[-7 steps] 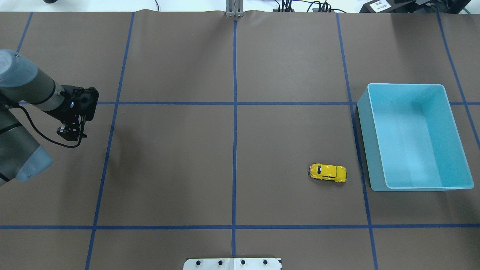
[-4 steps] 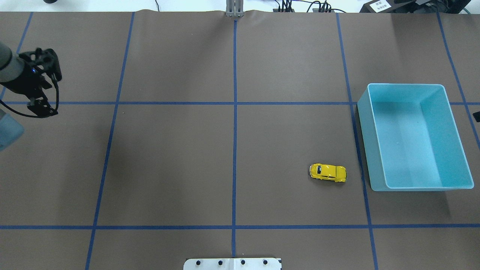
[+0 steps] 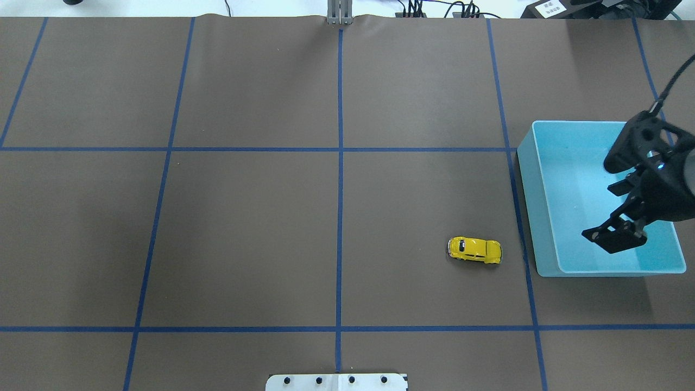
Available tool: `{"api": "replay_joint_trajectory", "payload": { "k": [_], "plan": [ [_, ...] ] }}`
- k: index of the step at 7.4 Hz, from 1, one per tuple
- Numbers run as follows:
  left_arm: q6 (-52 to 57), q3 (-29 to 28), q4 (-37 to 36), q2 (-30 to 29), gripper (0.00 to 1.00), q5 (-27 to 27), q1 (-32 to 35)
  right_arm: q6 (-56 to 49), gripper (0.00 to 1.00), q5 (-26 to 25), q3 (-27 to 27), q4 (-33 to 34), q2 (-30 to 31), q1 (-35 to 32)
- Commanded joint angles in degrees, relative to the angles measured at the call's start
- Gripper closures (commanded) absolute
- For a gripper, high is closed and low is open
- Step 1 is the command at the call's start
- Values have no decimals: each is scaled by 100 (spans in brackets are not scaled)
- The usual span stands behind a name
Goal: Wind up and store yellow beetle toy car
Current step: 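Move the right gripper from the bin toward the rolling yellow car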
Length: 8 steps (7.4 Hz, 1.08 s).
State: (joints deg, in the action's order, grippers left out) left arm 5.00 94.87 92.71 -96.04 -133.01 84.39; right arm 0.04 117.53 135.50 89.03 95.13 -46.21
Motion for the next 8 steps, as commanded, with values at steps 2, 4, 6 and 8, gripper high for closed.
{"api": "replay_joint_trajectory", "payload": {
  "k": [2, 4, 6, 8],
  "plan": [
    [-51, -47, 28, 621, 0, -286, 737, -1390, 0, -705, -766, -200, -721, 824],
    [-78, -65, -16, 604, 0, -322, 746, -1508, 0, -705, -1681, -989, -1004, 877],
    [-78, -170, -16, 621, 0, -313, 746, -1150, 0, -644, -1983, -1404, -1049, 1017],
    [-78, -197, -7, 639, 0, -304, 763, -779, 0, -687, -2027, -1598, -1057, 1332]
  ]
}}
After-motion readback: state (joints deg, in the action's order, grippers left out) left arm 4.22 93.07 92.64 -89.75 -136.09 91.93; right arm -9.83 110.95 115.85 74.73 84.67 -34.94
